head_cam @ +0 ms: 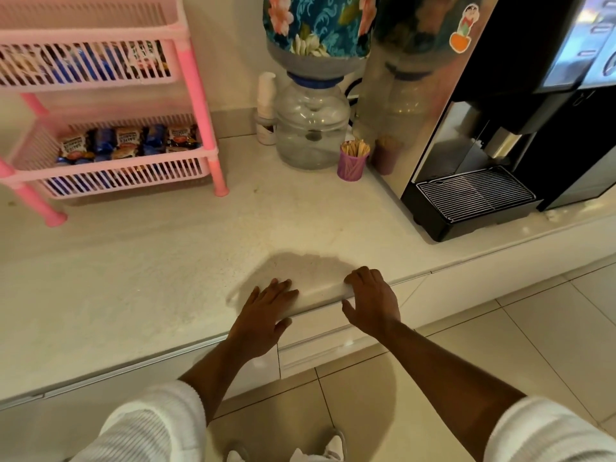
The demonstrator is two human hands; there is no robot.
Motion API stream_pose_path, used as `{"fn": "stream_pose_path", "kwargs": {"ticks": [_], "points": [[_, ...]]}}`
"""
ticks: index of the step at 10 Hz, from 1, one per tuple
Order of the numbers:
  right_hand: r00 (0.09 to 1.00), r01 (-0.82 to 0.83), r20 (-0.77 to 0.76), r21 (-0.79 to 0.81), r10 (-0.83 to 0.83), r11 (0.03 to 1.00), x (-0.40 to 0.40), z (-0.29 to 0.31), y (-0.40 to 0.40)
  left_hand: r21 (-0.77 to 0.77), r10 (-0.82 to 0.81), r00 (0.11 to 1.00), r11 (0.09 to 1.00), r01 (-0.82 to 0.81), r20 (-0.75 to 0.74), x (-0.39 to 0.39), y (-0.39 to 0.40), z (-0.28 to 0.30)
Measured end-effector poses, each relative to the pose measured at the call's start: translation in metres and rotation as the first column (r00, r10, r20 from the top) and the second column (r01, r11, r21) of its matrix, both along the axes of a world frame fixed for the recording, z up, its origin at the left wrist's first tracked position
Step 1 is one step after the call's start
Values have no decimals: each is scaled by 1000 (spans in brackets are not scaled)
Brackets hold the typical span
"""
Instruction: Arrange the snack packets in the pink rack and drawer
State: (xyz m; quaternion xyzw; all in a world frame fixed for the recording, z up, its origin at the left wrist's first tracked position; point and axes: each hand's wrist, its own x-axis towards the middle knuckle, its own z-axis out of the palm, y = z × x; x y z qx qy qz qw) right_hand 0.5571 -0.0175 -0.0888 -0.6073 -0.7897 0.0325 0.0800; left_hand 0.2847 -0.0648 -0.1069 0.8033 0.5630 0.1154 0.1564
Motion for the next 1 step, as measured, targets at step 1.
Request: {"fn": "stream_pose_path", "kwargs": {"ticks": [1], "points": [[993, -94, -70, -38, 91, 995, -15, 7, 0, -27, 54, 998, 998, -53, 32, -9, -5, 5]]}}
